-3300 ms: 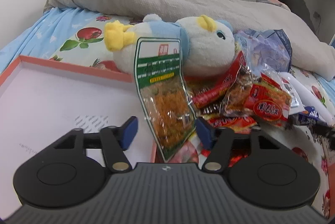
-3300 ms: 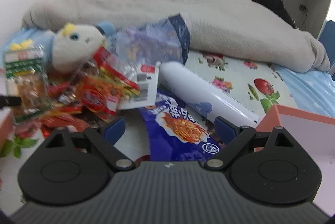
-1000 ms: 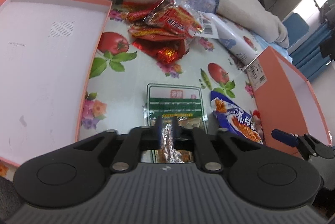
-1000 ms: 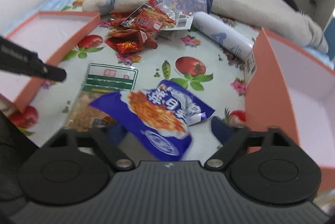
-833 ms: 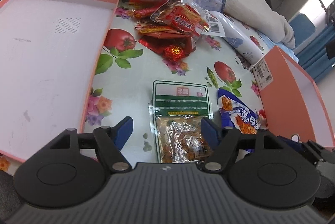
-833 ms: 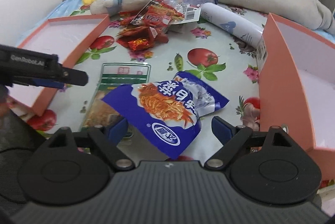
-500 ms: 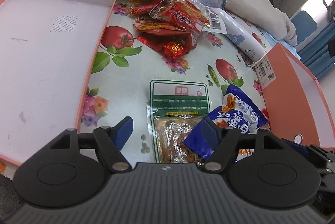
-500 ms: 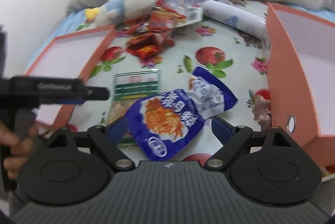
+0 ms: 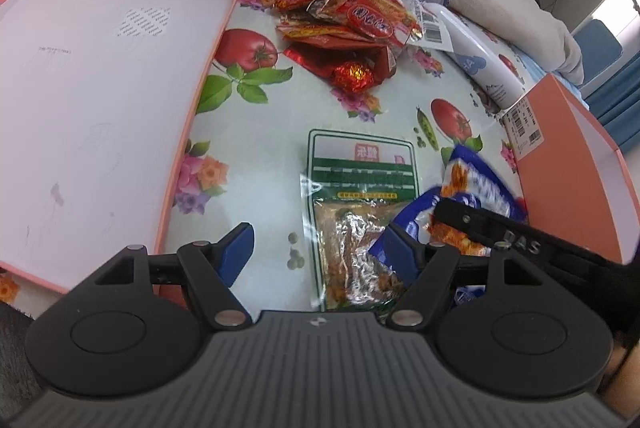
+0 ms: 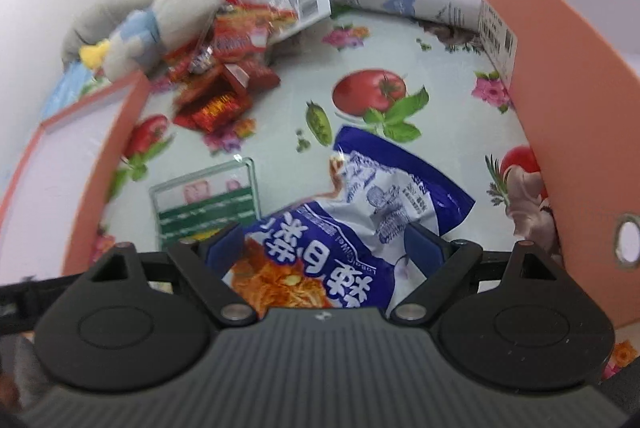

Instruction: Organize snacks

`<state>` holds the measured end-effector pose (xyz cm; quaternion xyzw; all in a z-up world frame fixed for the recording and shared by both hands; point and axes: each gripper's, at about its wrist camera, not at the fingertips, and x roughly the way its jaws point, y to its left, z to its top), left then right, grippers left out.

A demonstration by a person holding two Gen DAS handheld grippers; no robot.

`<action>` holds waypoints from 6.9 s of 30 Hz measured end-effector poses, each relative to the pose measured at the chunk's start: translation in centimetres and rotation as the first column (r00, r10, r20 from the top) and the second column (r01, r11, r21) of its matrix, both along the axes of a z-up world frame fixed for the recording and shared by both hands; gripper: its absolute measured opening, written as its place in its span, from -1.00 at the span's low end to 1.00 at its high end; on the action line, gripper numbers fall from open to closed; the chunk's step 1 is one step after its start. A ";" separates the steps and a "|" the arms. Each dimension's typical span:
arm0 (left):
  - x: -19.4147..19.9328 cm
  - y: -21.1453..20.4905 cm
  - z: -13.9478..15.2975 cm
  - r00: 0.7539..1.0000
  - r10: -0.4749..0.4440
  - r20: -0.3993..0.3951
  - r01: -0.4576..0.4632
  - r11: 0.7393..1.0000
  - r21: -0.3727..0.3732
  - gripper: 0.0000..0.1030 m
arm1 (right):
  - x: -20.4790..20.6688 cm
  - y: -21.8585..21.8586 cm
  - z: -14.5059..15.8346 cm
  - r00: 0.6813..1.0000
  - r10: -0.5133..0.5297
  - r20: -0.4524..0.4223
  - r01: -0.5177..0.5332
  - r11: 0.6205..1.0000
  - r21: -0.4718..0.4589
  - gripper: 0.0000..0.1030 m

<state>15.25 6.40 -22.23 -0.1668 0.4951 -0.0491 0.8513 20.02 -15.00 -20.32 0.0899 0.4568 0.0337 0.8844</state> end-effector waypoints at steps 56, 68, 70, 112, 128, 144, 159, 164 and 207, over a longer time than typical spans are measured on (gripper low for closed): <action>0.7 -7.2 -0.5 0.972 -0.235 0.027 0.227 0.959 0.167 -0.32 | -2.7 -4.0 2.9 0.990 0.138 0.032 -0.132 0.982 -0.137 -0.31; 1.5 -7.4 3.0 0.980 -0.187 0.065 0.181 0.979 0.093 -0.81 | -3.5 -4.3 6.1 0.989 0.138 0.048 -0.130 0.981 -0.144 -0.36; 1.7 -7.6 3.3 0.981 -0.181 0.070 0.174 0.980 0.094 -0.86 | -3.5 -4.4 6.6 0.989 0.139 0.052 -0.130 0.981 -0.143 -0.36; 4.3 -12.0 -3.0 0.915 -0.403 -0.022 0.402 0.907 0.126 0.88 | -7.5 -5.8 3.1 0.988 0.154 -0.008 -0.154 0.979 -0.134 -0.71; 2.6 -15.4 -3.1 0.855 -0.519 0.006 0.498 0.822 0.277 0.45 | -7.1 -5.6 2.4 0.988 0.154 0.003 -0.152 0.978 -0.141 -0.72; 2.1 -13.2 -2.1 0.881 -0.468 0.067 0.440 0.865 0.241 -0.52 | -6.7 -5.3 2.0 0.996 0.086 0.005 -0.086 0.993 -0.083 0.17; 2.2 -10.4 -1.9 0.921 -0.381 0.082 0.366 0.917 0.156 -0.90 | -5.4 -5.0 0.1 0.999 0.048 -0.006 -0.048 0.996 -0.075 0.06; 2.0 -9.5 -1.5 0.936 -0.345 0.077 0.335 0.935 0.119 -0.95 | -5.4 -4.8 0.9 0.998 0.057 0.014 -0.056 0.994 -0.093 -0.15; 3.5 -10.7 -3.5 0.841 -0.541 -0.010 0.514 0.792 0.331 0.43 | -6.2 -6.4 1.2 0.998 0.070 -0.012 -0.070 0.995 -0.064 -0.17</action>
